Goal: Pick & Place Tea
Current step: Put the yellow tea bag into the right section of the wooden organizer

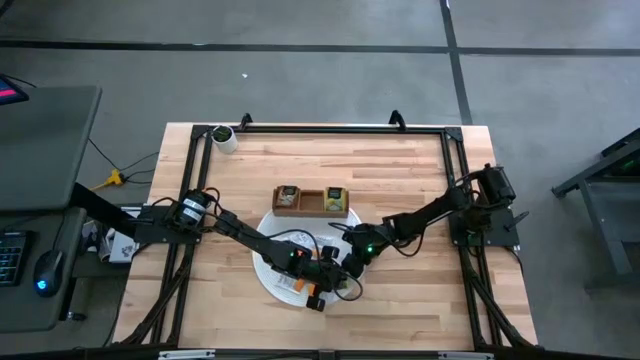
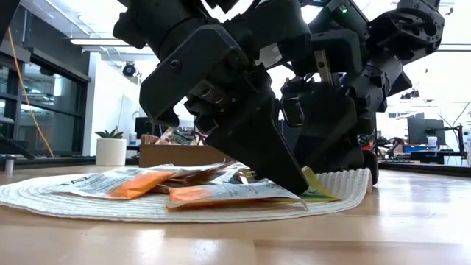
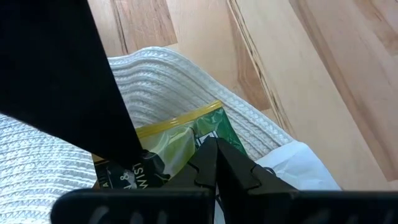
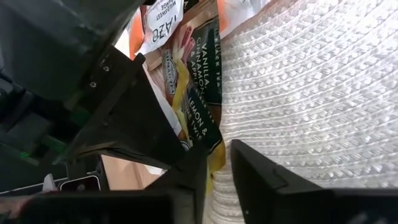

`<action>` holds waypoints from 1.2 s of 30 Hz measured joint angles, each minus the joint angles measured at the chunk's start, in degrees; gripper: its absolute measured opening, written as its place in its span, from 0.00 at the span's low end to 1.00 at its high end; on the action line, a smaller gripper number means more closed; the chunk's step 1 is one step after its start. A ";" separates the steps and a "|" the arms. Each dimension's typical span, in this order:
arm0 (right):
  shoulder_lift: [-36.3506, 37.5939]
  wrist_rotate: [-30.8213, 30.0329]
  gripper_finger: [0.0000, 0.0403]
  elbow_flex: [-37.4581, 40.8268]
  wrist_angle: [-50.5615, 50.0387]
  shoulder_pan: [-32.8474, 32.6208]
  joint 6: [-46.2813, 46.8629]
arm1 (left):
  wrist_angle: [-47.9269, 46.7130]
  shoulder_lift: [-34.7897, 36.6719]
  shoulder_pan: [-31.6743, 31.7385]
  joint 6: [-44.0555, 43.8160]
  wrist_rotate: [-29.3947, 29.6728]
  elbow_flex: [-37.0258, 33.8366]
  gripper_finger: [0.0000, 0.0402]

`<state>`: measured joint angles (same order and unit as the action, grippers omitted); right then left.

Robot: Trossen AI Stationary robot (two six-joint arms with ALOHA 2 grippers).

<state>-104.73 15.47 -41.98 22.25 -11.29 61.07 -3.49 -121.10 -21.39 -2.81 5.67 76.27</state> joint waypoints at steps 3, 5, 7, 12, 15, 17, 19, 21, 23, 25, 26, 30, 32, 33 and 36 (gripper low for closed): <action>0.02 0.59 0.09 0.00 -0.01 0.02 -0.58 | 0.02 0.00 0.00 0.00 -0.02 0.02 0.00; 0.04 1.14 0.03 0.02 0.01 0.04 -1.32 | 0.04 0.00 0.00 0.00 -0.02 0.02 0.00; 0.05 1.52 0.01 0.02 0.07 0.04 -2.04 | 0.07 0.00 0.00 0.01 -0.07 0.02 0.00; 0.07 2.28 0.01 0.02 0.15 0.09 -2.03 | 0.09 0.00 0.00 0.07 0.04 0.02 0.01; 0.07 2.83 0.00 0.00 0.19 0.09 -2.18 | 0.13 -0.02 0.02 0.88 -0.68 0.02 0.06; 0.07 2.87 0.00 0.00 0.19 0.09 -2.22 | 0.13 -0.02 0.02 1.16 -0.84 0.07 0.12; 0.07 2.82 0.00 0.00 0.20 0.09 -2.26 | -0.29 0.59 0.07 1.23 -0.87 0.04 0.18; 0.07 2.57 0.00 -0.03 0.32 0.09 -2.40 | -1.62 1.38 0.11 1.53 -1.15 -0.03 0.25; 0.07 2.41 0.00 -0.04 0.31 0.09 -2.60 | -2.38 1.88 0.47 1.88 -1.44 -0.07 0.31; 0.09 1.93 0.00 -0.04 0.31 0.09 -2.62 | -4.94 2.93 0.85 2.89 -2.53 -0.03 0.37; 0.07 1.87 0.00 -0.04 0.30 0.09 -2.62 | -6.91 3.37 1.18 3.14 -3.03 0.42 0.39; 0.09 1.53 0.00 -0.04 0.30 0.04 -2.84 | -14.69 4.96 2.05 5.14 -3.59 2.39 0.43; 0.09 1.54 0.00 -0.04 0.32 0.04 -2.96 | -16.42 5.61 2.10 6.36 -3.17 3.52 0.43; 0.09 1.54 0.00 -0.04 0.29 0.04 -3.02 | -17.81 6.18 2.09 7.05 -2.92 3.91 0.43; 0.11 1.47 0.00 -0.04 0.37 0.04 -3.08 | -21.92 7.51 1.99 7.64 -0.54 5.38 0.43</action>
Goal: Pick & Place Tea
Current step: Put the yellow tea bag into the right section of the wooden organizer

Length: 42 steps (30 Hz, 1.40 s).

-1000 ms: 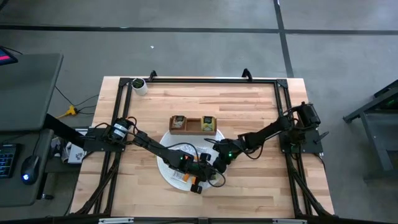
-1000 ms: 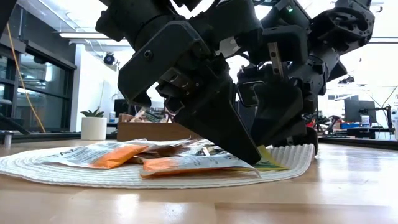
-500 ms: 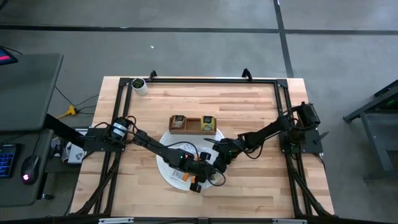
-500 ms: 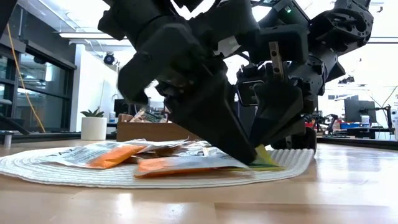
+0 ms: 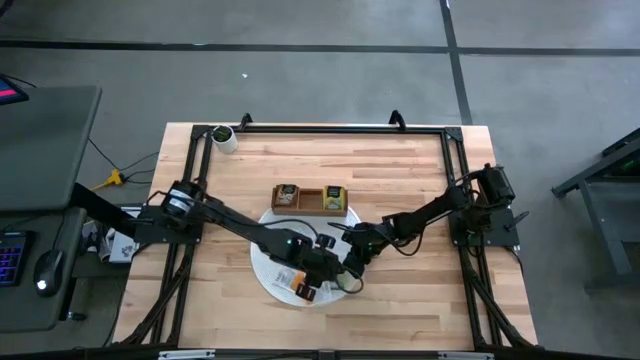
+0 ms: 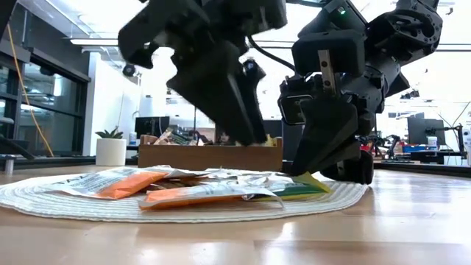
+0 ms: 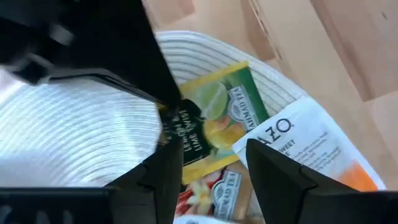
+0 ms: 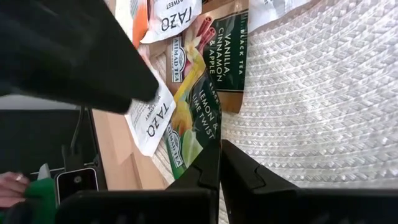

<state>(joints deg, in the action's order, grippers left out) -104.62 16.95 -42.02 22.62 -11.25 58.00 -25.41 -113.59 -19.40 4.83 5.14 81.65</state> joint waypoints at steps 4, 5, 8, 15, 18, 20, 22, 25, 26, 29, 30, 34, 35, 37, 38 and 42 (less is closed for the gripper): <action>0.00 -0.31 0.00 0.00 0.35 0.00 -0.04 | -9.71 1.86 0.00 0.08 5.13 0.71 0.43; 0.00 -0.39 0.00 0.00 0.42 0.00 -0.06 | -11.31 2.47 0.00 0.06 5.83 0.87 0.43; 0.00 -0.94 0.00 0.00 0.77 0.00 -0.27 | -16.41 4.97 -0.04 -0.07 7.85 0.44 0.43; 0.75 -2.10 0.00 0.00 0.68 -0.02 -0.69 | -13.52 11.51 -0.11 -2.29 8.09 -5.48 0.43; 2.22 -3.41 0.00 0.00 -0.30 -0.02 -1.45 | -11.33 14.43 -0.11 -5.17 8.16 -11.16 0.43; 3.52 -4.30 0.00 0.00 -1.47 -0.02 -1.78 | -6.86 16.59 -0.11 -7.74 7.48 -15.69 0.43; 5.28 -5.17 0.00 0.00 -4.08 -0.02 -2.68 | -3.51 19.52 -0.55 -10.96 6.87 -21.28 0.43; 8.18 -7.20 0.00 0.00 -7.96 -0.02 -3.65 | 5.85 23.12 -1.13 -15.75 5.74 -28.83 0.43; 9.44 -7.76 0.00 0.00 -9.75 -0.02 -4.22 | 7.83 24.22 -1.50 -17.23 5.74 -30.84 0.43; 12.96 -9.70 0.00 0.00 -14.02 0.29 -5.24 | 13.89 27.42 -2.50 -20.36 6.31 -34.97 0.43; 14.40 -10.44 0.00 -0.04 -15.84 0.35 -5.80 | 15.25 28.02 -2.83 -20.73 6.39 -35.48 0.43; 19.72 -13.84 0.00 -0.11 -19.43 0.75 -9.31 | 16.61 30.38 -4.13 -20.20 6.73 -36.45 0.43; 21.07 -14.88 0.00 -0.04 -20.61 0.94 -10.44 | 17.80 30.37 -4.37 -19.90 7.06 -36.19 0.43; 23.56 -17.34 0.00 -0.05 -21.64 1.58 -12.73 | 18.75 30.57 -4.42 -19.06 7.51 -36.73 0.43; 25.09 -18.53 0.00 -0.13 -22.91 1.96 -13.81 | 19.28 30.90 -4.83 -18.68 7.87 -37.31 0.43; 29.95 -23.17 0.00 -0.09 -24.77 4.00 -18.04 | 25.48 32.04 -5.07 -18.69 7.92 -40.17 0.43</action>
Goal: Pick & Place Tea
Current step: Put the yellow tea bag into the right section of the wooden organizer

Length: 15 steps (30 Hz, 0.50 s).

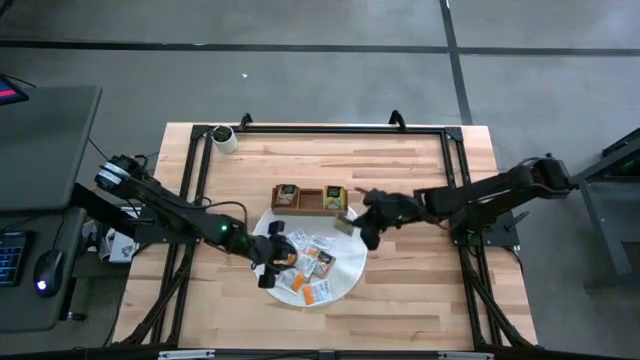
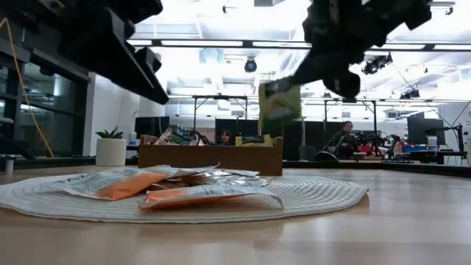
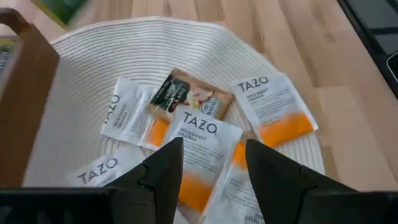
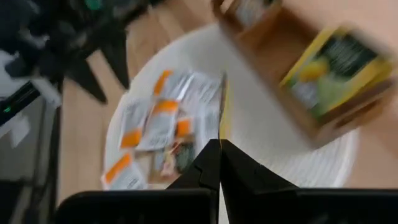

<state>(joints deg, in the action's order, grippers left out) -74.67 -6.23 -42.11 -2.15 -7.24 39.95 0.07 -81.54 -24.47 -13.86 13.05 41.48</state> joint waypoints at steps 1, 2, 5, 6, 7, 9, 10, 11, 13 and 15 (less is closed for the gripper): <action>0.86 -0.68 0.00 -0.01 -0.57 0.72 -1.16 | 1.92 -0.14 0.02 -0.32 -0.04 -0.87 0.43; 1.48 -1.00 0.00 -0.40 -1.36 1.51 -2.49 | 3.41 -0.28 0.02 -0.86 -0.31 -1.88 0.43; 2.21 -1.01 0.00 -3.76 -5.57 3.89 -7.43 | 9.66 -0.26 0.05 -2.13 -0.58 -4.64 0.43; 2.18 -1.14 0.00 -5.20 -7.71 4.72 -9.69 | 11.83 -0.22 0.04 -2.68 -0.78 -5.44 0.43; 2.03 -1.24 0.00 -6.96 -9.05 5.55 -12.12 | 13.51 -0.16 0.03 -2.94 -0.73 -6.36 0.43; 1.81 -1.26 0.00 -10.33 -12.68 7.24 -17.28 | 16.88 -0.26 0.04 -2.98 -0.80 -7.81 0.43; 1.31 -1.25 0.00 -11.79 -14.60 8.17 -19.60 | 19.25 -0.27 0.04 -2.97 -0.86 -8.57 0.43; 1.07 -1.22 0.00 -13.42 -16.10 9.07 -21.73 | 21.97 -0.23 0.04 -2.98 -0.79 -9.39 0.43; 0.29 -1.22 0.00 -16.16 -17.94 10.90 -25.74 | 26.81 -0.21 0.07 -3.15 -0.64 -11.40 0.43; -0.43 -0.48 0.00 -18.00 -19.38 12.50 -30.00 | 31.74 0.23 0.07 -3.50 -0.39 -14.09 0.43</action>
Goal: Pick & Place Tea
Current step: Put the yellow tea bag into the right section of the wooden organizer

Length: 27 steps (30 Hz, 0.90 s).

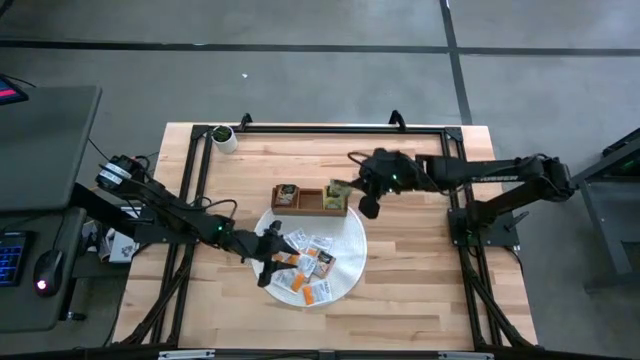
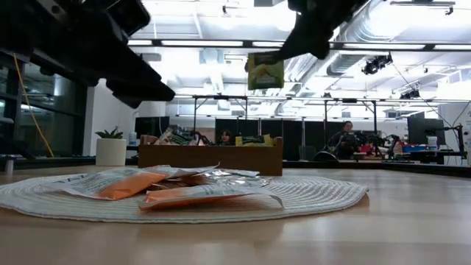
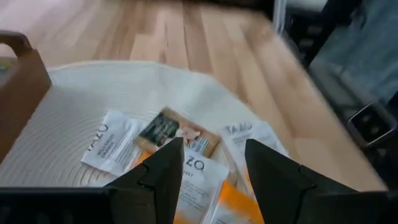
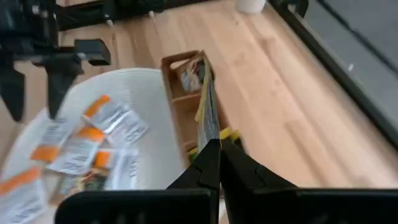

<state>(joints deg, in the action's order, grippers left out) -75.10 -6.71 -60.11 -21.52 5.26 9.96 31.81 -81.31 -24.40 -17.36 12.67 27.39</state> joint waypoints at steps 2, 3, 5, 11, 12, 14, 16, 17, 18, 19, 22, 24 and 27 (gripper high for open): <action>-1.35 2.29 0.00 -1.24 0.28 1.66 -3.47 | 6.59 1.54 0.00 -0.84 0.17 -3.16 0.43; -1.96 3.56 0.00 -1.53 0.28 2.43 -4.68 | 10.25 1.85 0.00 -1.01 0.23 -4.61 0.43; -3.86 5.64 0.00 -1.95 0.13 3.76 -6.26 | 16.21 2.67 0.00 -1.34 0.84 -8.46 0.43; -9.20 9.21 0.00 -2.02 0.82 6.40 -8.47 | 31.23 4.68 0.00 -2.61 1.72 -15.87 0.43; -10.00 9.74 0.00 -2.02 1.33 6.63 -8.59 | 32.34 4.78 0.00 -2.63 1.66 -16.48 0.43; -11.30 10.78 0.00 -2.02 2.68 7.37 -8.65 | 34.76 5.04 0.00 -2.61 1.60 -17.10 0.43; -12.80 11.78 0.00 -2.02 3.66 8.00 -8.53 | 35.46 5.01 0.00 -2.45 1.53 -17.74 0.43; -13.61 12.05 0.00 -2.02 4.07 8.29 -8.51 | 35.51 4.98 0.00 -2.31 1.42 -17.90 0.43; -14.54 12.58 0.00 -2.02 4.30 8.49 -8.53 | 35.84 4.98 0.00 -2.19 1.26 -17.89 0.43; -15.36 13.24 0.00 -2.02 4.44 8.67 -8.52 | 36.18 4.99 0.00 -2.17 1.09 -17.83 0.43; -17.50 13.30 0.00 -2.02 4.66 8.67 -8.39 | 35.97 5.00 0.00 -2.14 0.61 -17.81 0.43; -18.66 13.30 0.00 -2.02 4.75 8.65 -7.67 | 35.98 5.00 0.00 -2.06 0.19 -17.81 0.43; -19.84 13.08 0.00 -2.02 4.81 8.61 -7.23 | 35.98 5.00 0.00 -2.02 0.01 -17.81 0.43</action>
<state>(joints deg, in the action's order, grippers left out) -94.94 6.37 -62.13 -16.72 13.87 2.73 67.79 -76.31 -24.40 -19.38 12.67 9.58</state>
